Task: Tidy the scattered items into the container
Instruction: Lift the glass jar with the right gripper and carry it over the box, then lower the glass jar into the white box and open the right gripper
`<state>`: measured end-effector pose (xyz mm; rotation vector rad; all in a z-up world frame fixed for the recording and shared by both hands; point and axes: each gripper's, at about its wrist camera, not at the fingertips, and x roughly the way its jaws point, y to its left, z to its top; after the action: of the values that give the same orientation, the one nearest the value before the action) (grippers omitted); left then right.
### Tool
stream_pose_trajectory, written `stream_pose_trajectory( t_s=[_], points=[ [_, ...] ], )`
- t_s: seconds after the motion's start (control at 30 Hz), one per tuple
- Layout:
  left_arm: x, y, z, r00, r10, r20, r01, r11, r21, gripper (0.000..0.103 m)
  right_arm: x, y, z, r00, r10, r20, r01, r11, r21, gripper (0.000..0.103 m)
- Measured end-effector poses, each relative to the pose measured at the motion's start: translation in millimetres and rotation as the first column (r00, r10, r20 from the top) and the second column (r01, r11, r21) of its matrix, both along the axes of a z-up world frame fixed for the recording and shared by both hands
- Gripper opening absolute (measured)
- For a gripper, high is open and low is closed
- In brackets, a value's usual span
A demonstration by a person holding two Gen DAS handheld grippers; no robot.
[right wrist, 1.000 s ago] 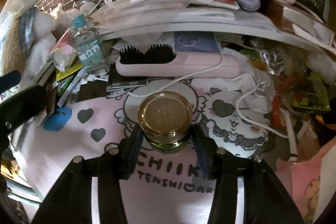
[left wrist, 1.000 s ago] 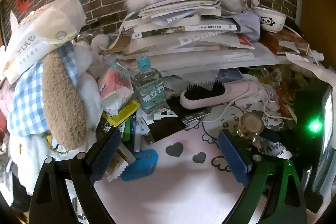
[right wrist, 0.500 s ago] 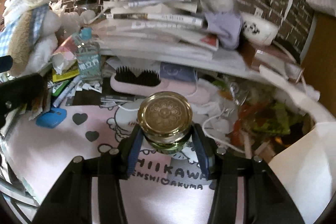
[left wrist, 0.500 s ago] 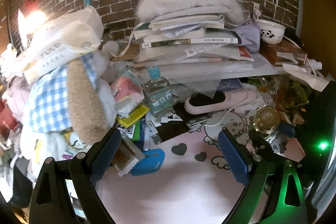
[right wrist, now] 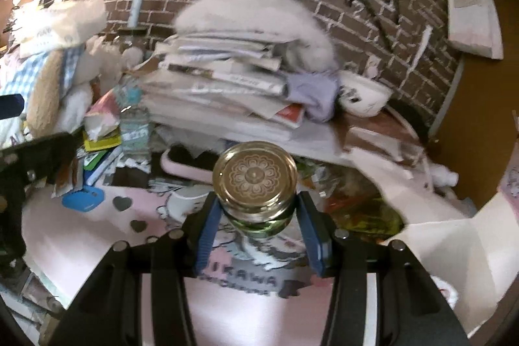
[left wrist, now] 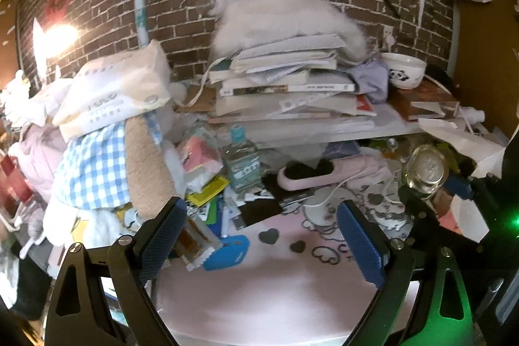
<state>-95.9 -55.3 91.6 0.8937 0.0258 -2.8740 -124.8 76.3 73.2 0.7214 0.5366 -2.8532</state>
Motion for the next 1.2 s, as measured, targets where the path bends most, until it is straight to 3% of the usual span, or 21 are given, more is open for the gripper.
stream_pose_trajectory(
  t_s=[0.33,0.6,0.87,1.2],
  points=[
    [-4.1,49.5,19.0,0.992,-0.118,-0.04,0.119,0.993,0.022,0.093,16.2,58.1,28.5,0.993,-0.095,-0.065,0.094,0.995,-0.014,0.044],
    [-5.8,95.0,27.7,0.975,-0.213,-0.065,0.216,0.976,0.04,0.093,24.6,109.8,39.2,0.982,-0.177,-0.067,0.176,0.984,-0.022,0.044],
    [-7.2,133.7,25.6,0.955,-0.293,-0.043,0.294,0.956,0.024,0.093,20.3,176.1,43.0,0.975,-0.214,0.049,0.218,0.972,-0.091,0.044],
    [-7.2,141.1,15.7,0.958,-0.287,-0.004,0.287,0.958,0.007,0.093,-2.9,232.0,32.0,0.951,-0.207,0.231,0.246,0.957,-0.157,0.044]
  ],
)
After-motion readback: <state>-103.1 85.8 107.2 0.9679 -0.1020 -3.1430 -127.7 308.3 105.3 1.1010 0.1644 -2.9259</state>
